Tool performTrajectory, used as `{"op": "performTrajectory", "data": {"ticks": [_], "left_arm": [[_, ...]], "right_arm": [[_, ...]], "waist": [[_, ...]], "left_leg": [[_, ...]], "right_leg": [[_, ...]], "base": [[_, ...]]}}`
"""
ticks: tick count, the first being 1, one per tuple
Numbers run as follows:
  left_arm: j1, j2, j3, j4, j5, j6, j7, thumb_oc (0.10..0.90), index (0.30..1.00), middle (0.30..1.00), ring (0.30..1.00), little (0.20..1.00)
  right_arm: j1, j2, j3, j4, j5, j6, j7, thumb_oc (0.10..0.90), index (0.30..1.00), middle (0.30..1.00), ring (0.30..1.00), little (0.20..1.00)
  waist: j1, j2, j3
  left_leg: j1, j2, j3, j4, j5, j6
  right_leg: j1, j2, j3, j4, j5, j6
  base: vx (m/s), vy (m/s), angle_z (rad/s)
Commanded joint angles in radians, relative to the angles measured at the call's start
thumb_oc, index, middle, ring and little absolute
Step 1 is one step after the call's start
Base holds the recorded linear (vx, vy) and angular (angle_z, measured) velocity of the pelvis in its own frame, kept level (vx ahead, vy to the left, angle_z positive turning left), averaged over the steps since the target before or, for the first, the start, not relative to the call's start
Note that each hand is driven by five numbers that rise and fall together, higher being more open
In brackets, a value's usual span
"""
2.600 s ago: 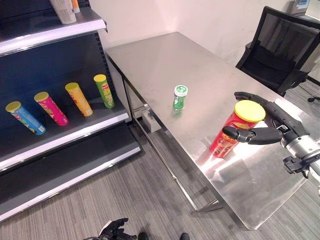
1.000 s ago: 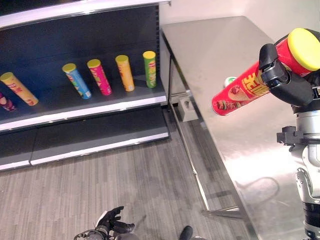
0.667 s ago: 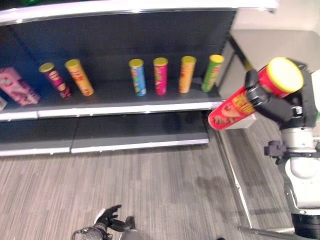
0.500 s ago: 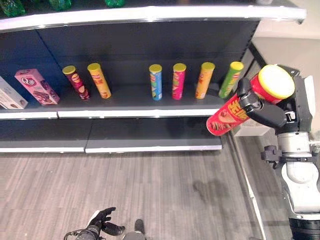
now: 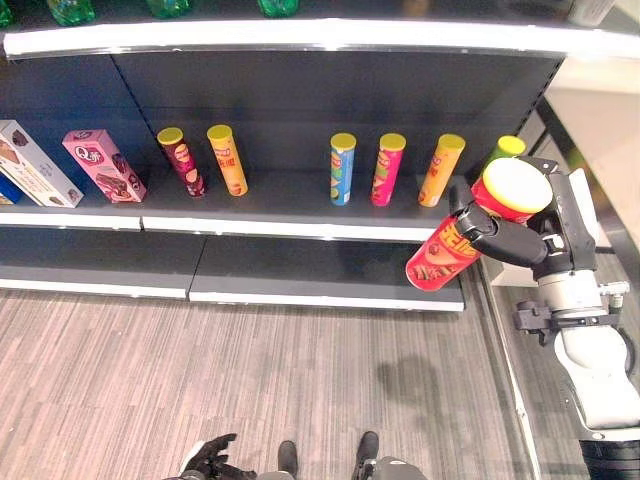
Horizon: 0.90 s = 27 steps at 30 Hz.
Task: Put the goods on the table back onto the shelves and tidy them up.
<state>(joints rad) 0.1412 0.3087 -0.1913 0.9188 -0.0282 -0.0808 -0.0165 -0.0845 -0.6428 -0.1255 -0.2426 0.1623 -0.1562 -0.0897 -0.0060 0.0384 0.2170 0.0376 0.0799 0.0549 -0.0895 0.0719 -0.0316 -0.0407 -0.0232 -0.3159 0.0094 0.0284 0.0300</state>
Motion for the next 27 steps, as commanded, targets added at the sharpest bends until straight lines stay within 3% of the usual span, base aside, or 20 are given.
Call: {"op": "performTrajectory", "data": {"ticks": [1,3,4,7,11,12,13,16,19,20,23,24,26,27], "left_arm": [[-0.046,0.042,0.021,-0.037,0.013,-0.035,-0.008,0.8,0.9,0.9,0.9,0.9],[-0.047,0.034,0.017,-0.067,-0.013,-0.033,-0.01,0.8,0.9,0.9,0.9,0.9],[-0.048,0.034,0.017,-0.066,-0.013,-0.033,-0.01,0.8,0.9,0.9,0.9,0.9],[-0.044,0.013,0.034,-0.051,-0.046,-0.031,0.0,0.8,0.9,0.9,0.9,0.9],[-0.044,0.028,0.028,-0.055,-0.049,-0.031,0.012,0.8,0.9,0.9,0.9,0.9],[-0.044,0.03,0.028,-0.053,-0.048,-0.031,0.016,0.8,0.9,0.9,0.9,0.9],[-0.043,0.033,0.022,-0.046,-0.037,-0.03,0.023,0.8,0.9,0.9,0.9,0.9],[-0.034,0.029,0.024,-0.031,-0.025,-0.033,0.02,0.8,0.9,0.9,0.9,0.9],[-0.044,0.037,0.02,-0.002,-0.001,-0.029,0.029,0.8,0.9,0.9,0.9,0.9],[-0.045,0.037,0.02,-0.001,-0.001,-0.03,0.029,0.8,0.9,0.9,0.9,0.9],[-0.062,0.066,0.015,0.012,0.036,-0.028,0.042,0.8,0.9,0.9,0.9,0.9],[-0.068,0.078,0.024,0.008,0.027,-0.022,0.048,0.8,0.9,0.9,0.9,0.9],[-0.067,0.086,0.031,-0.002,0.019,-0.018,0.054,0.8,0.9,0.9,0.9,0.9],[-0.072,0.08,0.037,-0.013,0.005,-0.02,0.057,0.8,0.9,0.9,0.9,0.9]], "right_arm": [[-0.142,-0.048,-0.05,-0.096,0.036,-0.11,-0.009,0.4,0.3,0.3,0.3,0.3],[-0.139,-0.054,-0.041,-0.099,0.042,-0.109,0.0,0.4,0.3,0.3,0.3,0.3],[-0.141,-0.054,-0.04,-0.098,0.042,-0.109,-0.001,0.4,0.3,0.3,0.3,0.3],[-0.134,-0.05,-0.013,-0.09,0.02,-0.092,0.01,0.4,0.3,0.3,0.3,0.3],[-0.138,-0.052,0.02,-0.058,0.008,-0.095,-0.003,0.4,0.3,0.3,0.3,0.3],[-0.134,-0.055,0.021,-0.053,-0.002,-0.094,-0.007,0.4,0.3,0.3,0.3,0.3],[-0.121,-0.052,0.021,-0.048,-0.022,-0.092,-0.021,0.4,0.3,0.3,0.3,0.3],[-0.107,-0.031,0.026,-0.066,-0.047,-0.082,-0.006,0.4,0.3,0.3,0.3,0.3],[-0.106,0.004,0.043,-0.069,-0.101,-0.07,-0.017,0.4,0.3,0.3,0.3,0.3],[-0.107,0.005,0.044,-0.069,-0.102,-0.069,-0.018,0.4,0.3,0.3,0.3,0.3],[-0.155,0.023,0.1,-0.061,-0.176,-0.048,-0.018,0.4,0.3,0.3,0.3,0.3],[-0.185,0.034,0.135,-0.059,-0.182,-0.044,-0.018,0.4,0.3,0.3,0.3,0.3],[-0.199,0.045,0.167,-0.051,-0.18,-0.045,-0.011,0.4,0.3,0.3,0.3,0.3],[-0.228,0.048,0.199,-0.041,-0.174,-0.043,-0.011,0.4,0.3,0.3,0.3,0.3]], "waist": [[0.032,-0.047,-0.046],[0.041,-0.062,-0.008],[0.037,-0.061,-0.008],[0.048,-0.074,-0.012],[0.059,-0.084,-0.017],[0.06,-0.081,-0.019],[0.055,-0.06,-0.025],[0.055,-0.008,-0.061],[0.06,-0.004,-0.069],[0.062,-0.008,-0.068],[0.064,-0.006,-0.049],[0.071,-0.004,-0.032],[0.067,-0.003,-0.018],[0.061,-0.004,0.0]], "left_leg": [[0.056,-0.089,0.035,0.024,-0.11,-0.009],[-0.03,-0.077,0.045,0.195,-0.146,-0.034],[-0.04,-0.075,0.041,0.212,-0.154,-0.035],[-0.093,-0.008,0.043,0.189,-0.117,-0.049],[-0.138,0.141,0.006,0.06,0.025,-0.079],[-0.148,0.172,-0.003,0.027,0.049,-0.091],[-0.188,0.22,-0.011,0.002,0.081,-0.124],[-0.162,0.207,-0.015,0.002,0.071,-0.154],[-0.128,0.146,0.013,0.004,0.051,-0.132],[-0.126,0.142,0.017,0.004,0.051,-0.13],[-0.067,0.062,0.076,0.008,-0.007,-0.052],[-0.044,0.042,0.112,0.003,-0.025,-0.026],[-0.02,0.035,0.137,0.002,-0.043,-0.019],[-0.002,0.028,0.145,0.002,-0.06,-0.025]], "right_leg": [[0.037,-0.036,0.063,-0.074,0.035,0.09],[0.07,-0.061,0.033,-0.081,0.021,0.079],[0.069,-0.06,0.03,-0.081,0.021,0.079],[0.084,-0.082,0.028,-0.09,0.005,0.086],[0.085,-0.112,0.042,-0.087,-0.035,0.102],[0.092,-0.119,0.049,-0.087,-0.049,0.108],[0.118,-0.137,0.059,-0.089,-0.075,0.124],[0.152,-0.157,0.071,-0.087,-0.067,0.142],[0.158,-0.235,0.083,-0.038,-0.057,0.164],[0.156,-0.241,0.086,-0.033,-0.059,0.166],[0.078,-0.322,0.111,0.145,0.0,0.166],[0.018,-0.35,0.086,0.238,0.028,0.155],[-0.027,-0.338,0.051,0.278,0.039,0.148],[-0.063,-0.253,0.048,0.153,0.029,0.145]], "base": [[0.04,-0.046,0.01],[-0.03,-0.026,-0.01],[0.01,0.061,0.28],[0.11,0.123,0.2],[0.17,0.21,-0.1],[0.33,0.386,-0.23],[0.35,0.434,-0.18],[0.32,0.402,-0.14],[0.22,0.348,-0.12],[0.13,0.306,0.11],[0.13,0.469,-0.14],[0.09,0.416,-0.75],[0.09,0.219,-0.52],[0.15,-0.052,-0.23]]}}
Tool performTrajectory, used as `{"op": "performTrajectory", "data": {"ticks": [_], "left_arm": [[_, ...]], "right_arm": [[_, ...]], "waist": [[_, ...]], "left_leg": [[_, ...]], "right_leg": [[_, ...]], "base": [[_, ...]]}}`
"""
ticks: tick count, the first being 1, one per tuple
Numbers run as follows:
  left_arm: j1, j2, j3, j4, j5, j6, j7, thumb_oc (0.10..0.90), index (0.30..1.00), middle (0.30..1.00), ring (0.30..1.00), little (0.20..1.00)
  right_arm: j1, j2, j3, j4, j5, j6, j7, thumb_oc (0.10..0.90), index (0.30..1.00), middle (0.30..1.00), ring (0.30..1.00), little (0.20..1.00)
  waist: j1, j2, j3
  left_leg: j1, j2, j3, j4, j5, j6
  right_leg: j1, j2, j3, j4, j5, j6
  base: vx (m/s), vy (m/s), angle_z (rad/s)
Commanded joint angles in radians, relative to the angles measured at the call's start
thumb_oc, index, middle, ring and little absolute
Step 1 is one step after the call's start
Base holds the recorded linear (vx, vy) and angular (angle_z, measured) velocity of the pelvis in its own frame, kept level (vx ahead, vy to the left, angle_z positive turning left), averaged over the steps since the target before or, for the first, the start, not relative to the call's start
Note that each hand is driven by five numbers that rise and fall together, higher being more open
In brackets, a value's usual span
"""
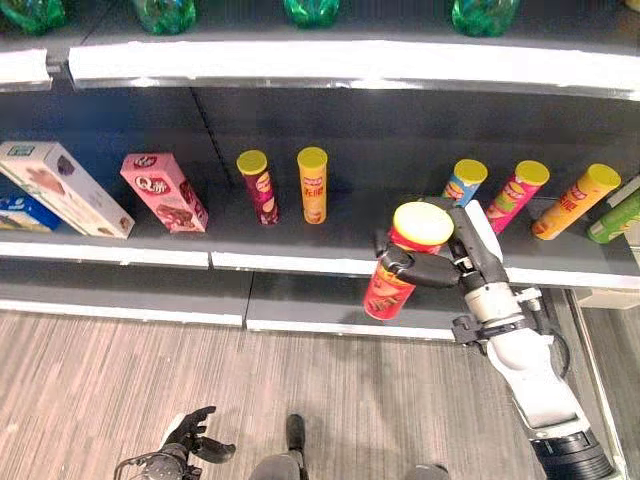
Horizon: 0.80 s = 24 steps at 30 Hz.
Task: Put the goods on the table back onto the shelves and tidy them up.
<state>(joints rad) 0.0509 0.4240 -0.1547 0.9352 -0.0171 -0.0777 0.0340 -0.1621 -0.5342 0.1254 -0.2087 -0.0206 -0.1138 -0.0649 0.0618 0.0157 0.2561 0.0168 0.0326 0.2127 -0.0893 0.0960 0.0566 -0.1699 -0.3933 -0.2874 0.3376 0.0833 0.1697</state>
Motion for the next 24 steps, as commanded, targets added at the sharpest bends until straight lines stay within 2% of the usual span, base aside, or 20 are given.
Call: {"op": "performTrajectory", "data": {"ticks": [1,3,7,13,18,19,24], "left_arm": [[0.017,-0.024,-0.01,-0.031,0.039,-0.014,0.005,0.8,0.9,0.9,0.9,0.9],[0.016,-0.041,-0.019,-0.053,0.018,-0.026,0.002,0.8,0.9,0.9,0.9,0.9],[0.034,-0.076,-0.025,-0.062,-0.005,-0.031,0.0,0.8,0.9,0.9,0.9,0.9],[0.056,-0.101,-0.038,-0.057,-0.018,-0.026,0.015,0.8,0.9,0.9,0.9,0.9],[0.058,-0.108,-0.045,-0.025,-0.016,-0.029,0.056,0.8,0.9,0.9,0.9,0.9],[0.053,-0.109,-0.058,-0.019,-0.021,-0.032,0.084,0.8,0.9,0.9,0.9,0.9],[0.041,-0.104,-0.076,-0.023,-0.03,-0.042,0.116,0.8,0.9,0.9,0.9,0.9]], "right_arm": [[-0.13,-0.066,-0.066,-0.067,-0.019,-0.095,-0.056,0.4,0.3,0.3,0.3,0.3],[-0.152,-0.072,-0.028,-0.085,-0.02,-0.082,-0.041,0.4,0.3,0.3,0.3,0.3],[-0.136,-0.077,-0.034,-0.072,-0.038,-0.086,-0.057,0.4,0.3,0.3,0.3,0.3],[-0.144,-0.063,-0.018,-0.068,-0.162,-0.075,-0.12,0.4,0.3,0.3,0.3,0.3],[-0.198,-0.037,0.02,-0.016,-0.262,-0.062,-0.212,0.4,0.3,0.3,0.3,0.3],[-0.265,-0.023,0.043,0.042,-0.318,-0.043,-0.285,0.4,0.3,0.3,0.3,0.3],[-0.367,-0.026,0.061,0.125,-0.399,-0.011,-0.383,0.4,0.3,0.3,0.3,0.3]], "waist": [[-0.011,0.004,-0.039],[-0.001,-0.01,-0.04],[-0.006,-0.005,-0.054],[-0.001,0.005,-0.041],[0.02,0.019,-0.014],[0.04,0.029,0.012],[0.073,0.037,0.042]], "left_leg": [[0.012,0.064,-0.025,0.002,-0.089,-0.116],[0.005,0.061,-0.04,0.002,-0.083,-0.117],[-0.006,0.07,-0.055,0.002,-0.076,-0.124],[-0.023,0.08,-0.084,0.002,-0.066,-0.134],[-0.042,0.079,-0.101,0.002,-0.062,-0.136],[-0.059,0.077,-0.11,0.002,-0.055,-0.134],[-0.083,0.079,-0.119,0.002,-0.045,-0.136]], "right_leg": [[0.097,0.15,0.044,-0.306,-0.025,0.016],[0.114,0.167,0.07,-0.348,-0.007,0.01],[0.145,0.177,0.036,-0.399,0.004,0.007],[0.167,0.176,0.003,-0.415,-0.003,0.007],[0.159,0.17,-0.011,-0.404,-0.008,0.009],[0.145,0.164,-0.018,-0.393,-0.009,0.011],[0.124,0.155,-0.033,-0.381,-0.007,0.013]], "base": [[0.17,-0.078,-0.16],[0.09,-0.106,0.25],[0.08,-0.07,0.25],[0.02,-0.034,0.06],[-0.04,0.004,0.21],[-0.12,0.009,0.11],[-0.07,-0.009,0.1]]}}
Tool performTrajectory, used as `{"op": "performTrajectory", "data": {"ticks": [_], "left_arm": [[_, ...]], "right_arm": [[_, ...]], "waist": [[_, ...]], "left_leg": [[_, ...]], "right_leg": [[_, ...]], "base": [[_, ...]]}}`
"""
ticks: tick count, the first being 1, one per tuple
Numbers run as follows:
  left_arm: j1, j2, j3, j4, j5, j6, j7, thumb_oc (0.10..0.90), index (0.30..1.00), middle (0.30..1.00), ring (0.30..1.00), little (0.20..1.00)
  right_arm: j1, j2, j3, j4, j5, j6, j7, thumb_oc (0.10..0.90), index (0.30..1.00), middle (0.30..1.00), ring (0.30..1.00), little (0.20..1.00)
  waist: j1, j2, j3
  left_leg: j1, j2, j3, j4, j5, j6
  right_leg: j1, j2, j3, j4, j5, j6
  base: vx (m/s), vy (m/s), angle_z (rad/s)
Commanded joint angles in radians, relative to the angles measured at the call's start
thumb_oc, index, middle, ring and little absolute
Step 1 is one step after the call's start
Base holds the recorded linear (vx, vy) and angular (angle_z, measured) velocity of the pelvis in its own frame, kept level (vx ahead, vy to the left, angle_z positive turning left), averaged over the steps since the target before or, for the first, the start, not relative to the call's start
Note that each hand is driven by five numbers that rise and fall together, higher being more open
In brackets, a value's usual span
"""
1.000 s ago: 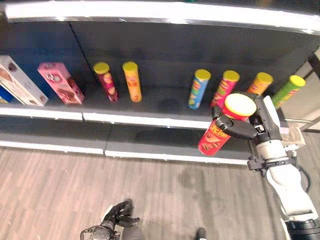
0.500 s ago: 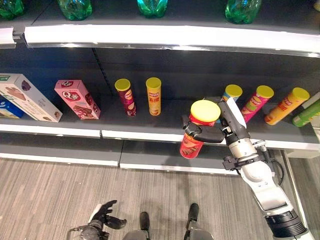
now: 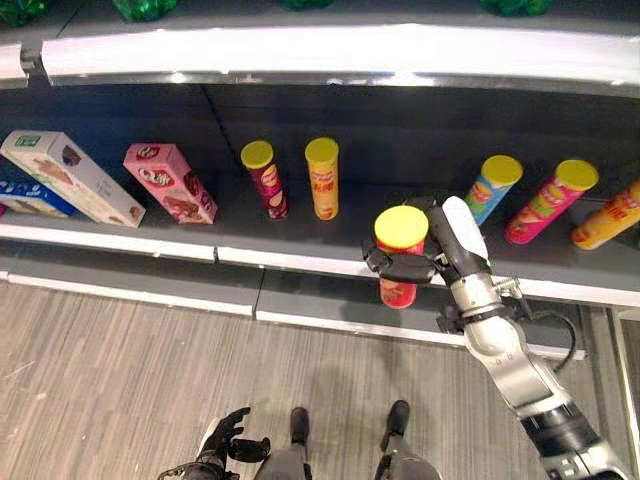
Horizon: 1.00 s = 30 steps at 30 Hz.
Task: Put the goods on the table back onto the shelves and tidy them up.
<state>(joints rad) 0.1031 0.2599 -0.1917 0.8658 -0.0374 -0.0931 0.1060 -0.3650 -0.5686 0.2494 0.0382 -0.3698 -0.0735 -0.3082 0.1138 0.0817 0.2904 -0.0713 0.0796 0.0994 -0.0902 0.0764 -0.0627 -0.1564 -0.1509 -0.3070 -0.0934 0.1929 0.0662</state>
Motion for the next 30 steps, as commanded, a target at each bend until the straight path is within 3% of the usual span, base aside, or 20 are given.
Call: {"op": "performTrajectory", "data": {"ticks": [1,15,30], "left_arm": [[-0.01,0.063,-0.042,0.037,-0.018,-0.029,0.051,0.8,0.9,0.9,0.9,0.9],[-0.071,0.092,-0.107,0.013,-0.037,-0.041,0.07,0.8,0.9,0.9,0.9,0.9],[-0.096,0.102,-0.157,-0.04,-0.048,-0.053,0.073,0.8,0.9,0.9,0.9,0.9]], "right_arm": [[-0.197,0.003,-0.072,-0.082,-0.068,-0.033,-0.183,0.4,0.3,0.3,0.3,0.3],[-0.378,-0.068,-0.18,0.079,-0.028,0.003,-0.375,0.4,0.3,0.3,0.3,0.3],[-0.494,-0.148,-0.25,0.127,-0.006,0.023,-0.499,0.4,0.3,0.3,0.3,0.3]], "waist": [[0.033,-0.026,0.015],[0.082,0.007,0.098],[0.104,0.042,0.128]], "left_leg": [[-0.003,0.031,-0.009,0.003,-0.021,-0.018],[-0.144,0.016,-0.077,0.091,-0.021,-0.011],[-0.204,0.008,-0.102,0.078,-0.011,-0.027]], "right_leg": [[0.108,-0.091,-0.02,0.054,-0.117,0.118],[0.018,-0.127,-0.051,0.151,-0.142,0.116],[-0.023,-0.135,-0.084,0.159,-0.155,0.123]], "base": [[-0.06,-0.028,0.06],[-0.05,-0.002,0.14],[0.0,-0.004,0.08]]}}
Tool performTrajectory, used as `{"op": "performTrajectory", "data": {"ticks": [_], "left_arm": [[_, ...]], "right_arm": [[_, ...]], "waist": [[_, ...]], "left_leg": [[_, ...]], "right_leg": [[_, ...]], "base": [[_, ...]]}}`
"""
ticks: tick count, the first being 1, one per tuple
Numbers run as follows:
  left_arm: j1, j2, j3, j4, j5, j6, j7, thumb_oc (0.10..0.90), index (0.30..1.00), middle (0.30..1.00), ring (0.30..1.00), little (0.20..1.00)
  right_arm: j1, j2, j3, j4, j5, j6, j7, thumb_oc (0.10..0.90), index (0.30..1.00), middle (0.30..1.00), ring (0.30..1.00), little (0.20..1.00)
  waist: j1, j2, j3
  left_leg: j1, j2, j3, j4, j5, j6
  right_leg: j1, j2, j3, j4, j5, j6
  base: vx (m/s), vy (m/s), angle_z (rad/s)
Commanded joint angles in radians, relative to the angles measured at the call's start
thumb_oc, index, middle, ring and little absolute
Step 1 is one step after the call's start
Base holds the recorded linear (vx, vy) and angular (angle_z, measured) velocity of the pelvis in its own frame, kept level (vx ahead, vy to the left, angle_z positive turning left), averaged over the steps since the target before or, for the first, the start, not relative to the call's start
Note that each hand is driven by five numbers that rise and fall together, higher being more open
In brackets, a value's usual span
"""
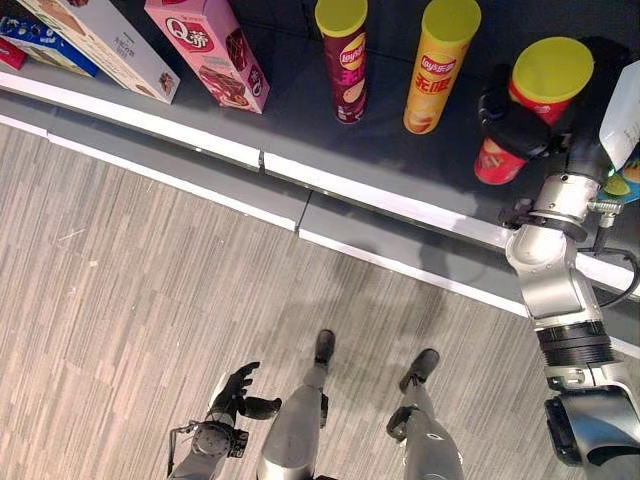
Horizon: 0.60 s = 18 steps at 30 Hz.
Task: Put the goods on the table back onto the shelves and tidy them up.
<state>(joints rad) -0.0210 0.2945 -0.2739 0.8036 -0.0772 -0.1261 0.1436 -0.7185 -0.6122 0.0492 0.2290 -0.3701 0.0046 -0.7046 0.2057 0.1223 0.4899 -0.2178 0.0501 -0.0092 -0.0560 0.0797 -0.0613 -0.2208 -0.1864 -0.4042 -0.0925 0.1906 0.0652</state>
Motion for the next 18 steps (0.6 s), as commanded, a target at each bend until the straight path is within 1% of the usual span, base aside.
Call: {"op": "performTrajectory", "data": {"ticks": [1,6,9,18], "left_arm": [[0.025,0.068,-0.076,0.017,-0.008,-0.02,0.035,0.8,0.9,0.9,0.9,0.9],[0.017,0.078,-0.092,-0.022,-0.014,-0.026,0.035,0.8,0.9,0.9,0.9,0.9],[0.013,0.077,-0.095,-0.031,-0.028,-0.026,0.037,0.8,0.9,0.9,0.9,0.9],[0.012,0.078,-0.101,-0.042,-0.026,-0.029,0.038,0.8,0.9,0.9,0.9,0.9]], "right_arm": [[-0.147,-0.107,-0.051,-0.065,-0.004,-0.057,-0.105,0.4,0.3,0.3,0.3,0.3],[-0.177,-0.126,-0.059,-0.066,0.017,-0.061,-0.124,0.4,0.3,0.3,0.3,0.3],[-0.178,-0.12,-0.066,-0.059,0.04,-0.063,-0.129,0.4,0.3,0.3,0.3,0.3],[-0.17,-0.107,-0.041,-0.021,0.072,-0.073,-0.111,0.4,0.3,0.3,0.3,0.3]], "waist": [[0.013,0.002,-0.07],[0.015,0.005,-0.063],[0.016,0.004,-0.059],[0.014,0.004,-0.046]], "left_leg": [[-0.062,0.038,0.005,0.044,-0.014,-0.029],[-0.082,0.033,-0.001,0.039,-0.009,-0.031],[-0.085,0.033,-0.004,0.034,-0.005,-0.032],[-0.091,0.028,-0.009,0.029,-0.003,-0.032]], "right_leg": [[0.039,-0.099,0.013,0.158,-0.153,0.123],[0.023,-0.096,0.008,0.153,-0.15,0.125],[0.022,-0.095,0.001,0.149,-0.149,0.125],[0.022,-0.096,-0.006,0.144,-0.147,0.124]], "base": [[0.0,0.0,0.0],[0.0,0.0,0.0],[0.0,0.0,0.0],[0.0,0.0,0.0]]}}
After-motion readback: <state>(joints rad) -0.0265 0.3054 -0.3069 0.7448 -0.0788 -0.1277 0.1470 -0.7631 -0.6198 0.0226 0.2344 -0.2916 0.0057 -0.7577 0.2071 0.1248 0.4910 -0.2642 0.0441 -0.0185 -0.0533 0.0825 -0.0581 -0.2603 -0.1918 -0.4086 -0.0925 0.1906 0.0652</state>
